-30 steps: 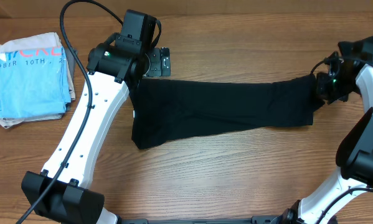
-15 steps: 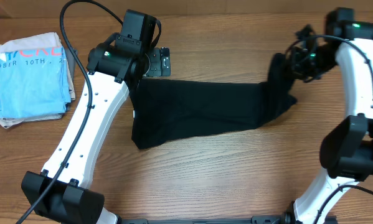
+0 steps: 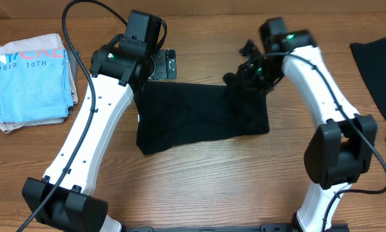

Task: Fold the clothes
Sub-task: 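Fold the right end leftward over the strip toward the left gripper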

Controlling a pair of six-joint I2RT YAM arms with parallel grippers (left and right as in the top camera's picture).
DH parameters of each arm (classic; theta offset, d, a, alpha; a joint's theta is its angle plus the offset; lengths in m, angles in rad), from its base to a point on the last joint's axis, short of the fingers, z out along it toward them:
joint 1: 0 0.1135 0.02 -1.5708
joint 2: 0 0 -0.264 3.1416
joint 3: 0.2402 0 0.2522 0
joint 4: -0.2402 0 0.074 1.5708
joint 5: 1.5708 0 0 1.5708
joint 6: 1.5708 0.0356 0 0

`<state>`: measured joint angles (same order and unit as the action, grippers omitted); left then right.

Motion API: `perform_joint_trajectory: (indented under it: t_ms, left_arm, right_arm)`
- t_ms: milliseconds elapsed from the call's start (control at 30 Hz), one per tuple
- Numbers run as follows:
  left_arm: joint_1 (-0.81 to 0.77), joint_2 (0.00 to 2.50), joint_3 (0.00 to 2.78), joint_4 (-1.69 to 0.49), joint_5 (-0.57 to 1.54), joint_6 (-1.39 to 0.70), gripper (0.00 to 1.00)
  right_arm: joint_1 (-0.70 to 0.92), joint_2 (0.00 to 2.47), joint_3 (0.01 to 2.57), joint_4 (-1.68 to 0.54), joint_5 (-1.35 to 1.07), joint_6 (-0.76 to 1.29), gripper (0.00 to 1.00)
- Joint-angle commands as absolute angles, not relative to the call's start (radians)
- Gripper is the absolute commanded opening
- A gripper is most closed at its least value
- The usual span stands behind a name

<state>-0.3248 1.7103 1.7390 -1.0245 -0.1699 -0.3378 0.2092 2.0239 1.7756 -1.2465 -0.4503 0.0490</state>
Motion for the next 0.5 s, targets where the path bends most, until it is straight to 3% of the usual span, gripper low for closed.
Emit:
perform_joint_trajectory:
  t_ms: [0,467]
  left_arm:
    - [-0.321,1.717,1.736,-1.021,-0.186,-0.337,1.00]
    - [-0.321,1.717,1.736,-1.021,-0.186,-0.337,1.00]
  right_arm:
    - [0.242,2.022,1.709,-1.160,-0.461,0.193,0.04]
    - [0.353,2.023,1.671,-1.031,-0.464,0.241,0.04]
